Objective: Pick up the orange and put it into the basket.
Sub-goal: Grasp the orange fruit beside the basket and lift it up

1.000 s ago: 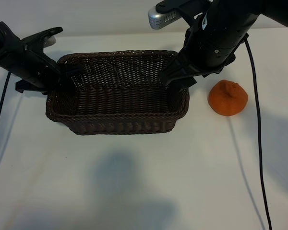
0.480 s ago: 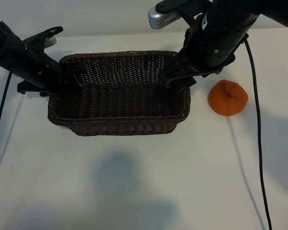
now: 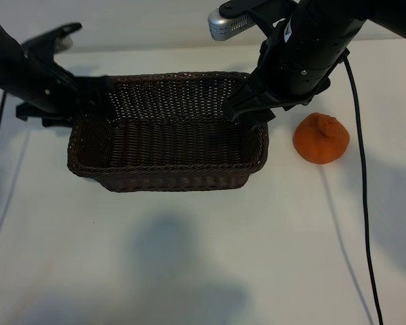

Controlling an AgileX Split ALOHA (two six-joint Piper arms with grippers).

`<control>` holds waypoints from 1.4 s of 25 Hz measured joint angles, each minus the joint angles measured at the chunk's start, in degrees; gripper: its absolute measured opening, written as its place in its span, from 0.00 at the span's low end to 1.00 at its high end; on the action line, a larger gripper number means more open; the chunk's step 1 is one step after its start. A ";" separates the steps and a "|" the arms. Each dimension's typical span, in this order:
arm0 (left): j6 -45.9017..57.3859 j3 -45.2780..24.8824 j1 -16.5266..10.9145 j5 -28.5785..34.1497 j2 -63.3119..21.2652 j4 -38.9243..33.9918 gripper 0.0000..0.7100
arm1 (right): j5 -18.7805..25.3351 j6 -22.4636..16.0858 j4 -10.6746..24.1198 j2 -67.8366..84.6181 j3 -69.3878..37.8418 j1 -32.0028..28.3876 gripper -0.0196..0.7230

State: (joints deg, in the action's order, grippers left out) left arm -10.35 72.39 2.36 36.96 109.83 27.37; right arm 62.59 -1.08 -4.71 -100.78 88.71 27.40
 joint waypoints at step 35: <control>0.24 0.00 0.00 3.33 -14.11 -0.53 0.84 | -9.11 -3.96 8.45 -9.47 0.04 -9.82 0.83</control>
State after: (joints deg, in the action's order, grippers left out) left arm -10.11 72.39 2.36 40.28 95.72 26.84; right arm 53.48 -5.04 3.74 -110.25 88.74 17.58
